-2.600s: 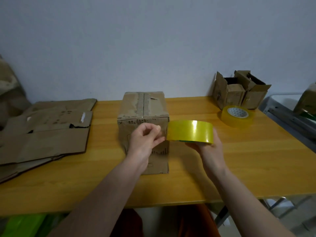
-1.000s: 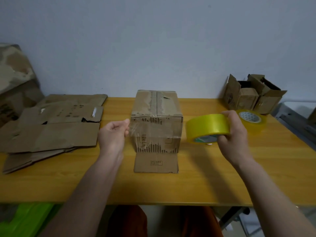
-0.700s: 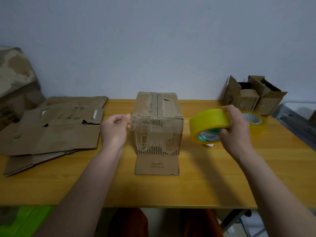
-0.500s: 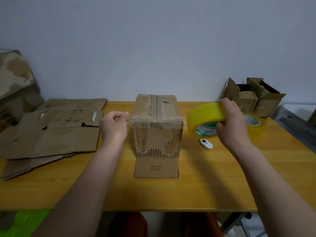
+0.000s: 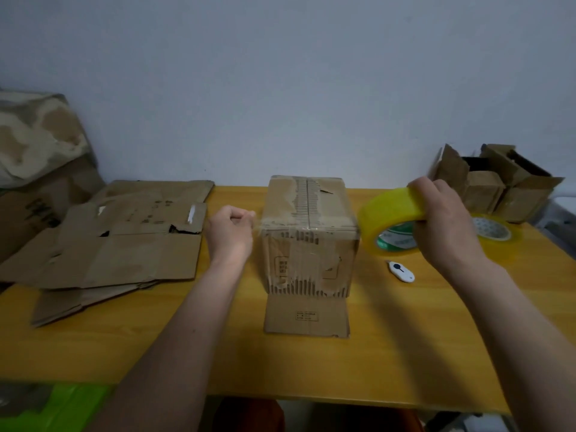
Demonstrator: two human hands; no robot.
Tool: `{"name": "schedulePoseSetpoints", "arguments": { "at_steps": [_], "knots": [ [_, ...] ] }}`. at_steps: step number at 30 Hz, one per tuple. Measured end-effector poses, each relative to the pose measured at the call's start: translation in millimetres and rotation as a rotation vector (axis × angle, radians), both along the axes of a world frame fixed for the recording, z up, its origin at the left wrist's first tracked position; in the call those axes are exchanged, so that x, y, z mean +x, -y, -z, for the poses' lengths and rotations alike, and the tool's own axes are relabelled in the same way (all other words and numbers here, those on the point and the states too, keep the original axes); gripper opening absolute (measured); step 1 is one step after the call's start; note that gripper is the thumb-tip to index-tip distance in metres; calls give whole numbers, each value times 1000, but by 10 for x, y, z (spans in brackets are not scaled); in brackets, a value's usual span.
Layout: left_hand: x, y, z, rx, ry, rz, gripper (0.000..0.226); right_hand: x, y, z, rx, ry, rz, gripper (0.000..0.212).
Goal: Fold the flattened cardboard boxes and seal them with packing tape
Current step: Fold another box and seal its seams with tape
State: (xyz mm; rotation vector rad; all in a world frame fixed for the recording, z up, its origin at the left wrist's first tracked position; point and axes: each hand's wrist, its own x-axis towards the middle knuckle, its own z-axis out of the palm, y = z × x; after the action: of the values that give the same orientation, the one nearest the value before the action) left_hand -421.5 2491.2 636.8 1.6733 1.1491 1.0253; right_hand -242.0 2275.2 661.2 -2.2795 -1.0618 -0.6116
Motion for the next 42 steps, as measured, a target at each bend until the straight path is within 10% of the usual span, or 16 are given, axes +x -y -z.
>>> {"name": "schedulePoseSetpoints", "arguments": {
  "at_steps": [7, 14, 22, 31, 42],
  "knots": [
    [24, -53, 158, -109, -3, 50, 15, 51, -41, 125, -14, -52, -24, 49],
    [24, -68, 280, -320, -209, 159, 69, 27, -15, 179, 49, -138, -35, 49],
    [-129, 74, 201, 441, -142, 79, 24, -17, -53, 198, 73, -223, -28, 46],
    [92, 35, -122, 555, -824, 245, 40, -316, -26, 133, 69, -680, -440, 55],
    [152, 153, -58, 605, -672, 593, 45, -446, -102, 170, 218, -981, -647, 43]
  ]
}}
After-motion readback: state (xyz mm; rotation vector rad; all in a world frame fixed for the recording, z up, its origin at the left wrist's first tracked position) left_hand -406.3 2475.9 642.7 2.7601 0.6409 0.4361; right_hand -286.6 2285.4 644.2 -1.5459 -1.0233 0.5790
